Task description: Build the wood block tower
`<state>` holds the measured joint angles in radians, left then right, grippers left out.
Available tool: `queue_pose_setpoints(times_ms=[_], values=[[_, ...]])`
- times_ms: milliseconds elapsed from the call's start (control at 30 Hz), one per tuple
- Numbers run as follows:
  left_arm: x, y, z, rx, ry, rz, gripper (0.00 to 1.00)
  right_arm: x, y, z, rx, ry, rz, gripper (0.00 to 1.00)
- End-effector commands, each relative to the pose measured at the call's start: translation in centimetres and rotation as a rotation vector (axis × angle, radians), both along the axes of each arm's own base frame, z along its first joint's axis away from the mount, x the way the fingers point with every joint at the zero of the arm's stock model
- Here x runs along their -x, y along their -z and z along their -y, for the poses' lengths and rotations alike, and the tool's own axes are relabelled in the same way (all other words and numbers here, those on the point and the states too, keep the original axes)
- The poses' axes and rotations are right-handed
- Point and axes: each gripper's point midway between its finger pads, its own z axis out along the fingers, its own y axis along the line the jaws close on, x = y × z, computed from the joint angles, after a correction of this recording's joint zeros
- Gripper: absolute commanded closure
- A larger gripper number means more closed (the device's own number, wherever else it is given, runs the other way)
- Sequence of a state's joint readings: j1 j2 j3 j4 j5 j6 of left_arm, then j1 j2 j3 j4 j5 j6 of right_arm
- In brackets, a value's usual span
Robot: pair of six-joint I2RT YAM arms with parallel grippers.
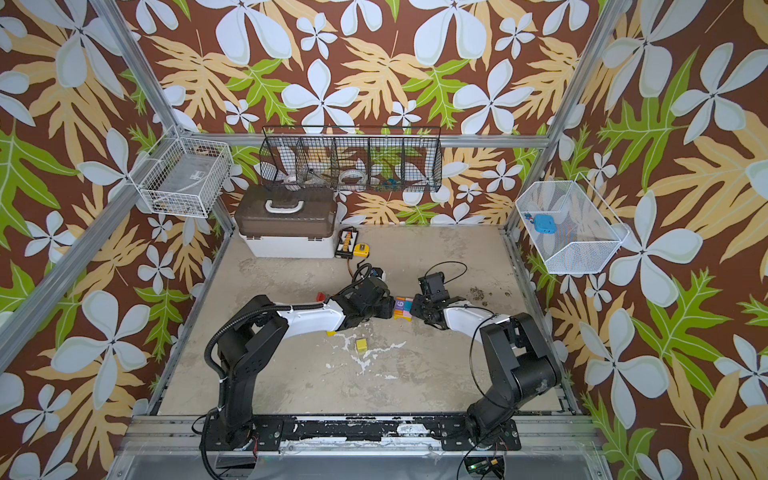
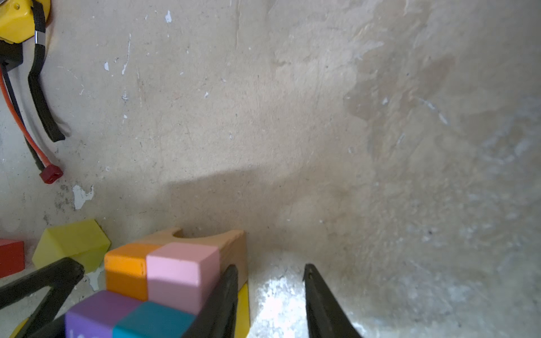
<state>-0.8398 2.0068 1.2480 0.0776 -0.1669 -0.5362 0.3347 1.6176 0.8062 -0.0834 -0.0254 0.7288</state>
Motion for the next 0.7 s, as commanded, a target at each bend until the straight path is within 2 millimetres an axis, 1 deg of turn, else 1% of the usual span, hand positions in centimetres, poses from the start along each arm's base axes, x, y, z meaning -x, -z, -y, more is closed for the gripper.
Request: queue_pose_setpoints(times_ms=[0,233,667], values=[[0.0,0.1,0.0,-0.005,0.002,-0.001,0.39,-0.2,-0.5,0.4,0.018,0.016,0.015,0.61],[0.0,-0.1,-0.3,-0.006,-0.007,0.002,0.39,-0.1,-0.7,1.0,0.044,0.041,0.015,0.61],[0.1,-0.8,-0.4,0.007,-0.012,0.009,0.39,-0.4,-2.0,1.1,0.049,0.039,0.057,0.60]])
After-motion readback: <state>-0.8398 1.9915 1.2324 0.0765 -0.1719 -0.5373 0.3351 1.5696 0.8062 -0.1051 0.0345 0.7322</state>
